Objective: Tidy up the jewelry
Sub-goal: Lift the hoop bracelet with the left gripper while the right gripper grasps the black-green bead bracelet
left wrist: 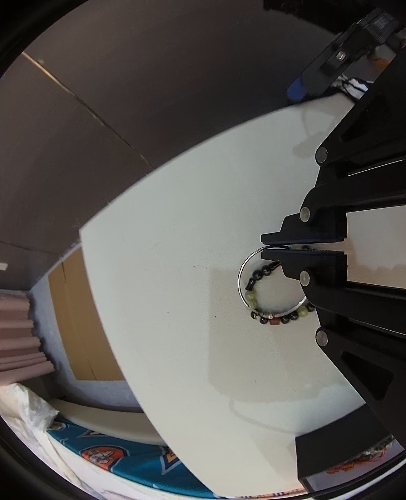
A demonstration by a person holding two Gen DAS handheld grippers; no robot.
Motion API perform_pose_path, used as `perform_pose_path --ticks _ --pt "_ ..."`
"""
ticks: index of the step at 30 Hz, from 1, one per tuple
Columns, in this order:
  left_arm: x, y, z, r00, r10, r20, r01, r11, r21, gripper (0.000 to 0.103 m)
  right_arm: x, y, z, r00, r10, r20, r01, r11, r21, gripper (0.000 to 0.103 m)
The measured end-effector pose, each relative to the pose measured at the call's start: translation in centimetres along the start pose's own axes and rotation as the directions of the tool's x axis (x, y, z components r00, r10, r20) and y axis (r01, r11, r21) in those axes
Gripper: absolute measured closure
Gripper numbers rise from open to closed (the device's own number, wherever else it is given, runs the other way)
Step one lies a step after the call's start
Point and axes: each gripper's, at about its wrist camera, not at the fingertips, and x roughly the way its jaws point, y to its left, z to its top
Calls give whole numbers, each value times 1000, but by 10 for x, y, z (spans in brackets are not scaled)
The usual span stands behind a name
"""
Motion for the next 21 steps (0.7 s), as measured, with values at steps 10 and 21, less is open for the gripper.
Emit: perform_pose_path --ticks 10,21 --pt "-59 26 -13 994 -3 110 6 1000 -21 102 17 32 1 999 18 -37 -21 998 -60 36" --pt "-102 78 -28 983 -2 185 21 995 -100 102 69 83 -2 984 -124 -128 91 967 -237 37"
